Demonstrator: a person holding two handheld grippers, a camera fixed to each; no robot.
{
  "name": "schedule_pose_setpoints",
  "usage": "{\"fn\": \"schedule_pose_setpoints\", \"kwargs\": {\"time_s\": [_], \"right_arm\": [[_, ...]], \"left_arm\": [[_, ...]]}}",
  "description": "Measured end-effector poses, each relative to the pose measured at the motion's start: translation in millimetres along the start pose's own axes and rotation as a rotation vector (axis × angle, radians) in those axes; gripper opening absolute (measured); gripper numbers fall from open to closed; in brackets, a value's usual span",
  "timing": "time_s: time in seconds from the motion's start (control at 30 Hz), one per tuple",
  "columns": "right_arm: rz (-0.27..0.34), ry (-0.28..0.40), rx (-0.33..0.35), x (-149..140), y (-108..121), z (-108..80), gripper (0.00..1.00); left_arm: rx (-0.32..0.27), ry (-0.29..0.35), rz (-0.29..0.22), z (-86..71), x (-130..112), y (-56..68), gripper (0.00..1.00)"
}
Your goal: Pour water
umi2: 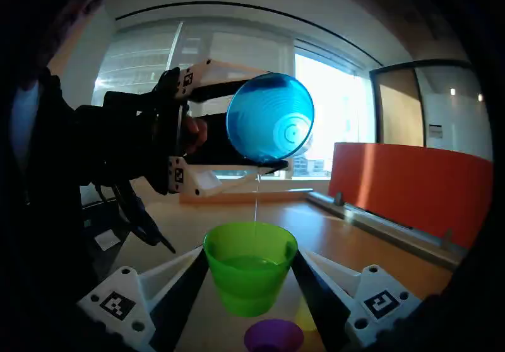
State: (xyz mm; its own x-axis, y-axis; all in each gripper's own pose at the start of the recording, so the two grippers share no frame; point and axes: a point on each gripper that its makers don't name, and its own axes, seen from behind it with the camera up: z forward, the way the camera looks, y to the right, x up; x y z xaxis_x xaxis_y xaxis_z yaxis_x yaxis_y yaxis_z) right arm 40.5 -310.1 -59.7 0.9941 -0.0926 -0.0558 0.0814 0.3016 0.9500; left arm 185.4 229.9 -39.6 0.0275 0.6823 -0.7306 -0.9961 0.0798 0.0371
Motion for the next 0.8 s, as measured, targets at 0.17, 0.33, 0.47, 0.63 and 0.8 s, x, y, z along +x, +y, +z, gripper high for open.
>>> {"fn": "schedule_pose_setpoints", "kwargs": {"time_s": [0.17,0.33,0.47,0.63,0.8], "right_arm": [[0.003,0.001,0.0,-0.6,-0.2,0.5,0.9],[0.001,0.0,0.0,-0.4,-0.6,1.2,0.9],[0.001,0.001,0.0,0.6,-1.1,1.9,0.9],[-0.002,-0.001,0.0,0.8,-1.6,2.2,0.9],[-0.004,-0.001,0.0,1.3,-1.7,2.3,0.9]], "left_arm": [[0.003,-0.001,0.004,-0.4,-0.7,-1.3,0.85],[0.004,-0.002,0.008,-1.0,-0.9,-1.3,0.85],[0.005,-0.001,0.009,-1.3,-0.3,-1.2,0.85],[0.007,0.0,0.013,-1.5,0.8,-1.6,0.85],[0.007,0.0,0.012,-2.2,0.8,-1.6,0.85]]}}
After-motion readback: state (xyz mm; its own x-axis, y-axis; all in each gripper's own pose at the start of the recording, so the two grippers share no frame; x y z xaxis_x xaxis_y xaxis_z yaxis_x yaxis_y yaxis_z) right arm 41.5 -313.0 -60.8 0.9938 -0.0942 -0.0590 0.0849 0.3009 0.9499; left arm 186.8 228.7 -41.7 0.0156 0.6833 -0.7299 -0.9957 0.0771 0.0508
